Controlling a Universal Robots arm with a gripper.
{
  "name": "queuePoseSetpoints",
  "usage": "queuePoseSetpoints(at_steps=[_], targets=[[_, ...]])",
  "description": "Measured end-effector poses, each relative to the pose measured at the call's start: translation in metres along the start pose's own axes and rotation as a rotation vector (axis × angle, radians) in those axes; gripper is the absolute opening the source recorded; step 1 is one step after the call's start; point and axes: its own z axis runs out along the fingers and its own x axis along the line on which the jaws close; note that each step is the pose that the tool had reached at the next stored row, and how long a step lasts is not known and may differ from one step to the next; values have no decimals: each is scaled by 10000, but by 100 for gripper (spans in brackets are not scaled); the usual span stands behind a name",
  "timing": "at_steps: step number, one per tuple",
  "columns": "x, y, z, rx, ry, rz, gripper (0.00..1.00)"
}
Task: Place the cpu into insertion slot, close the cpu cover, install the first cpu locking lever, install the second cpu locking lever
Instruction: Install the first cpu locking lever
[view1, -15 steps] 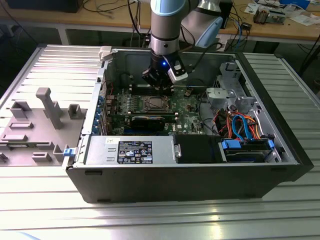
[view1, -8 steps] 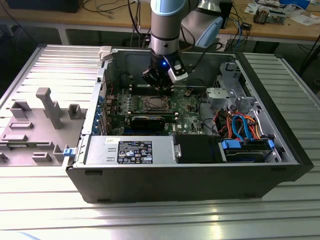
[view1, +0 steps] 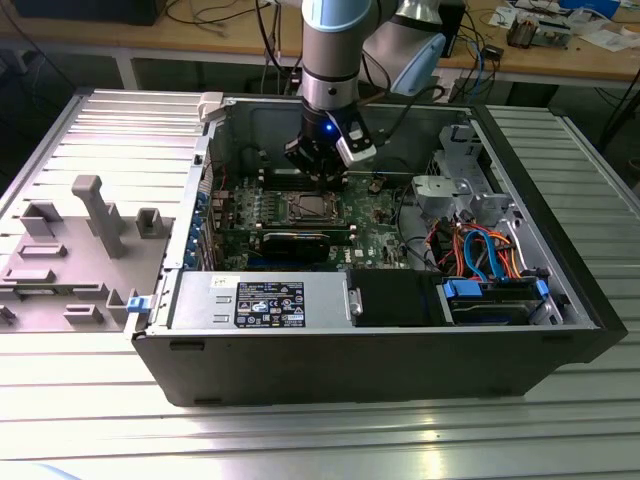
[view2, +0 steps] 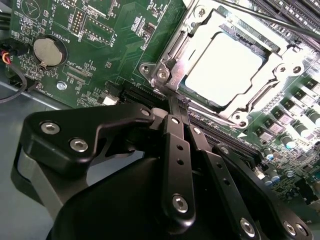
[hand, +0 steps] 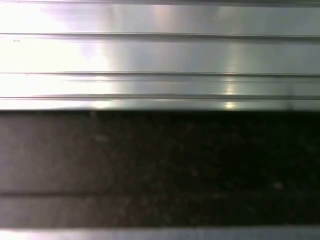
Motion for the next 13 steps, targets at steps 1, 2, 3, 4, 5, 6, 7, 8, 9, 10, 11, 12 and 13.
queuePoseSetpoints(at_steps=[1,2,3,4,5,6,7,8,9,10,11,12,13], targets=[[0,0,3,5,-1,0,11],[-1,0,7,10,-4,0,11],[-2,2,15,-4,-10,0,11],[-2,0,15,19,-4,-1,11],[-1,-1,15,25,0,-1,11],[-1,-2,15,26,0,-1,11],[-1,-2,16,26,0,-1,11],[-1,-1,16,23,0,-1,11],[-1,-1,17,17,-1,0,11],[-1,-1,15,13,-3,0,11],[-1,0,9,13,-2,0,11],[-2,1,1,11,-6,0,11],[-2,1,-15,14,-3,0,11]])
